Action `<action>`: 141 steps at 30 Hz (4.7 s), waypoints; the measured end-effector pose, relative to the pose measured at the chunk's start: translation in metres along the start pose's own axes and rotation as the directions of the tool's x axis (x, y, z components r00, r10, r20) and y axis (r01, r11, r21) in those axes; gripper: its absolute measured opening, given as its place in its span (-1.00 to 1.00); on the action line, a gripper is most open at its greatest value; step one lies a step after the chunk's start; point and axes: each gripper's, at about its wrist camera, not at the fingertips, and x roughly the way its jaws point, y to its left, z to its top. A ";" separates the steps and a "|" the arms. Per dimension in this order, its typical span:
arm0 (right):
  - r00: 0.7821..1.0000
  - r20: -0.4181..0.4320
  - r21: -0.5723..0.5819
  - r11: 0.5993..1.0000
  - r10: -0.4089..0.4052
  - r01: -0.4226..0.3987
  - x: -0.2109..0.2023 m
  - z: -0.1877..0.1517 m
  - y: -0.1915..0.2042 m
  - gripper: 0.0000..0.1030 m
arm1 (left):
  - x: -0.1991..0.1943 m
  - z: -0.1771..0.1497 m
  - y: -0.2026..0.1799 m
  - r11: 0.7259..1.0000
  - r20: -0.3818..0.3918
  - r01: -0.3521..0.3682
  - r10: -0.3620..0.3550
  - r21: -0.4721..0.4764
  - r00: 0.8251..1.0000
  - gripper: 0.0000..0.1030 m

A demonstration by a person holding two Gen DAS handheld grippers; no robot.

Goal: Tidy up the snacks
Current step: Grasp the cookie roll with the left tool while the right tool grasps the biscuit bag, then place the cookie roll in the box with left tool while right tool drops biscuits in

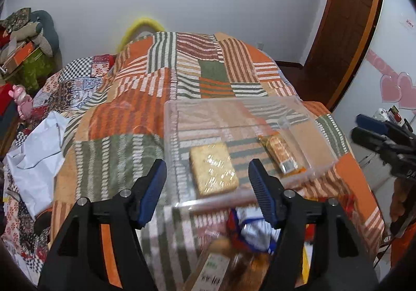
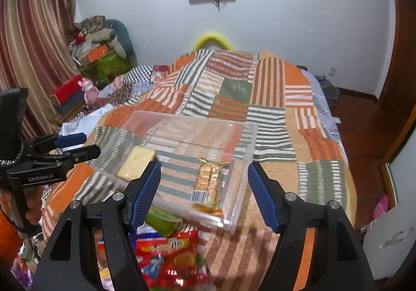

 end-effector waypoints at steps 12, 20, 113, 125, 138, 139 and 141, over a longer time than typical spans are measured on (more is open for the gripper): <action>0.999 -0.026 0.021 0.999 -0.032 0.033 -0.025 -0.054 -0.004 0.48 | -0.016 -0.063 0.020 0.999 -0.091 -0.016 0.013 -0.038 0.996 0.32; 0.987 -0.163 0.067 0.998 -0.002 0.013 0.000 -0.100 -0.010 0.48 | -0.003 -0.098 0.011 1.000 -0.151 0.003 -0.004 -0.009 0.989 0.41; 0.974 -0.210 0.031 0.996 0.086 -0.081 0.105 0.006 0.001 -0.01 | 0.089 0.035 -0.040 0.992 -0.086 0.126 -0.128 -0.030 0.988 -0.26; 0.961 -0.272 -0.045 0.997 0.048 -0.062 0.112 -0.004 0.004 0.05 | 0.106 0.027 -0.037 0.992 -0.144 0.113 -0.119 -0.048 0.982 -0.23; 0.993 -0.111 -0.014 0.999 0.039 -0.041 0.049 0.008 0.012 0.48 | 0.029 0.028 -0.023 0.996 -0.029 0.083 -0.083 -0.021 0.996 -0.03; 0.996 -0.086 -0.013 0.999 0.036 -0.037 0.039 0.007 0.013 0.54 | 0.020 0.026 -0.023 0.997 -0.018 0.079 -0.080 -0.013 0.997 0.00; 0.998 -0.053 -0.017 0.999 0.030 -0.031 0.025 0.005 0.016 0.57 | 0.005 0.021 -0.021 0.997 -0.004 0.071 -0.071 0.000 0.997 0.03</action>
